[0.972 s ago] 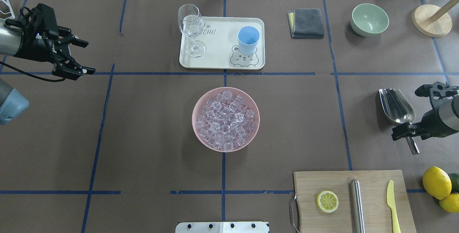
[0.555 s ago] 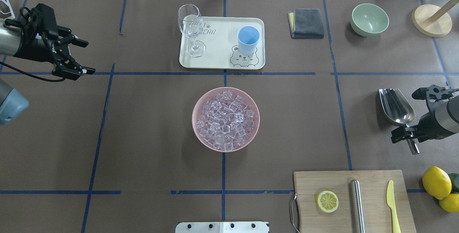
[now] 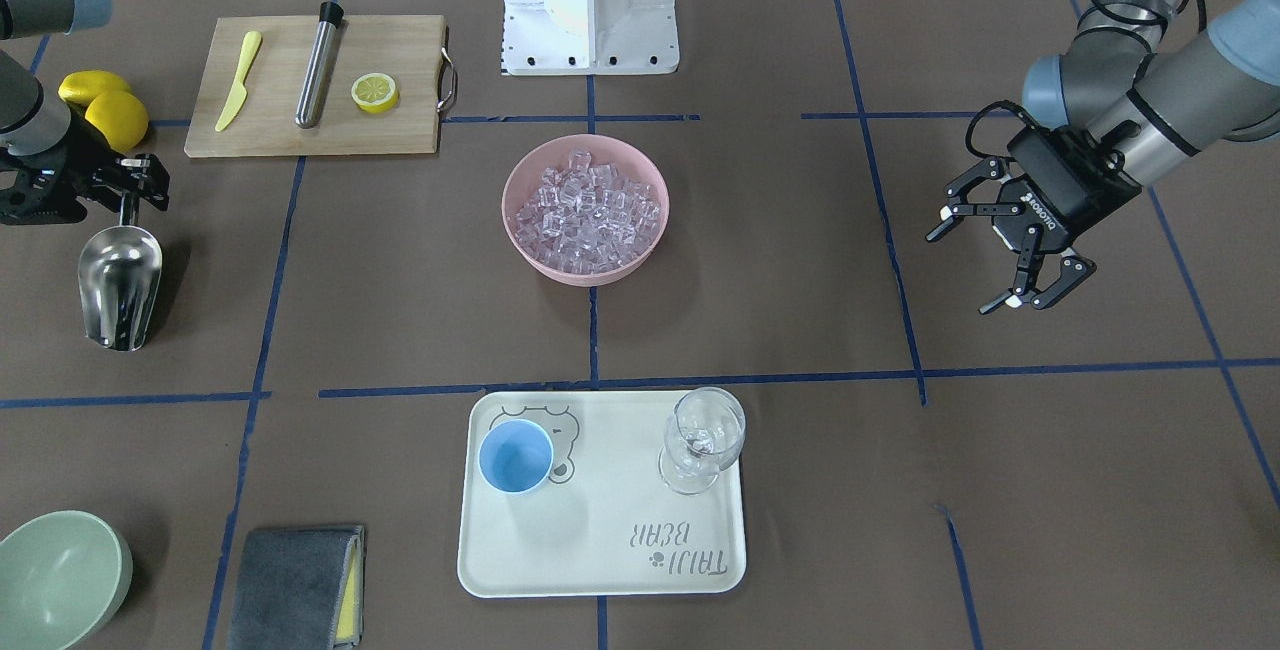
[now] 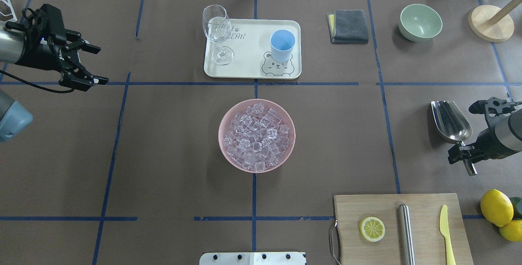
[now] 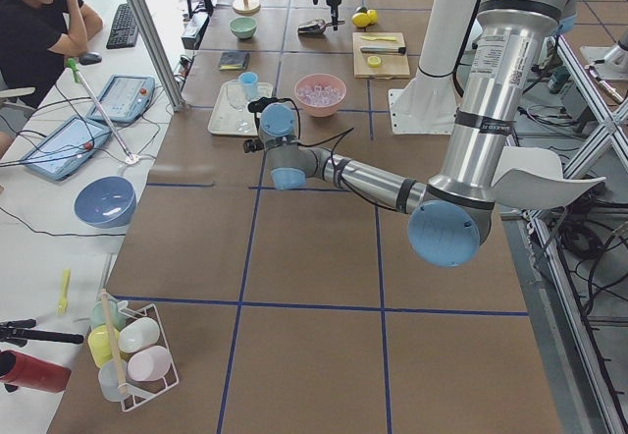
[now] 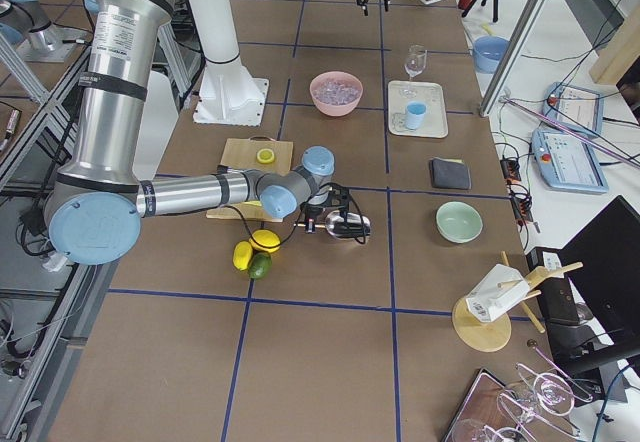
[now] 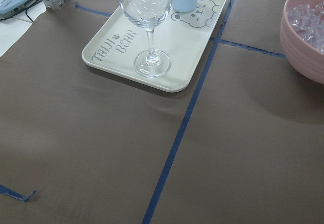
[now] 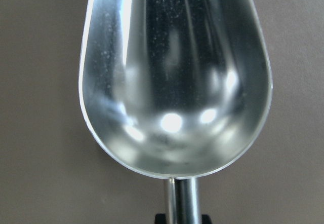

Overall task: Put ice in cup with scoop
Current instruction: 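Move the left gripper toward the tray while the right grasps the scoop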

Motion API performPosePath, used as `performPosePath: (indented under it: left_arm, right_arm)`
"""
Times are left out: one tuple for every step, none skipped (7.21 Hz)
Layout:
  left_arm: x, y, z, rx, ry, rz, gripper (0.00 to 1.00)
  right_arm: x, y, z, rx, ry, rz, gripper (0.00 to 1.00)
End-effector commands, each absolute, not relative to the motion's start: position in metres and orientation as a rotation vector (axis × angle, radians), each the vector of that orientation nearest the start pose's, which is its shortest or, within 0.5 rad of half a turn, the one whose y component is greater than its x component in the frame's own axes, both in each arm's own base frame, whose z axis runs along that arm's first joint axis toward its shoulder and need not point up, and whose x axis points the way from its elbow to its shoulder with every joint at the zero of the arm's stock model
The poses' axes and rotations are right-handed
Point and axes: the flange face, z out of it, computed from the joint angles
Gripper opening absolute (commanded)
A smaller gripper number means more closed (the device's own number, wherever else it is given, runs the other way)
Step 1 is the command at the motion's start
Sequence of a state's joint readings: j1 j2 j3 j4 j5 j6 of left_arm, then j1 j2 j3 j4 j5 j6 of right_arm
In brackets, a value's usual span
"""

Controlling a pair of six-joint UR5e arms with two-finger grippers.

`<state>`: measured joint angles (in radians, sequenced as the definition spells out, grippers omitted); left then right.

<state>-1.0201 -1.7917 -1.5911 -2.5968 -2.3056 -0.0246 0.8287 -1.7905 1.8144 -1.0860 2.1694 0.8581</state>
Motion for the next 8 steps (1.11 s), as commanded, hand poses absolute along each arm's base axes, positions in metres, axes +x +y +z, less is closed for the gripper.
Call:
performPosePath:
  left_arm:
    - [0.244, -0.524, 0.411, 1.009, 0.978, 0.905, 1.0]
    - [0.244, -0.525, 0.41, 1.011, 0.978, 0.905, 1.0]
    - [0.244, -0.525, 0.409, 1.012, 0.979, 0.904, 1.0]
    - [0.244, -0.524, 0.407, 1.014, 0.98, 0.904, 1.0]
    - [0.244, -0.525, 0.405, 1.02, 0.981, 0.905, 1.0]
    - [0.244, -0.525, 0.401, 1.028, 0.982, 0.907, 1.0]
    - [0.243, -0.523, 0.397, 1.035, 0.983, 0.909, 1.0]
    - [0.243, -0.522, 0.394, 1.042, 0.983, 0.911, 1.0]
  right_arm:
    - [-0.226, -0.365, 0.585, -0.069, -0.773, -0.044, 0.0]
    - [-0.218, -0.362, 0.571, -0.051, -0.785, -0.038, 0.0]
    - [-0.197, -0.37, 0.554, -0.01, -0.806, 0.004, 0.0]
    - [-0.18, -0.375, 0.533, 0.018, -0.838, 0.038, 0.0]
    - [-0.169, -0.385, 0.519, 0.037, -0.875, 0.057, 0.0]
    - [-0.16, -0.385, 0.504, 0.085, -0.885, 0.046, 0.0]
    - [-0.175, -0.385, 0.495, 0.115, -0.894, -0.046, 0.0]
    - [-0.184, -0.393, 0.477, 0.234, -0.889, -0.218, 0.0]
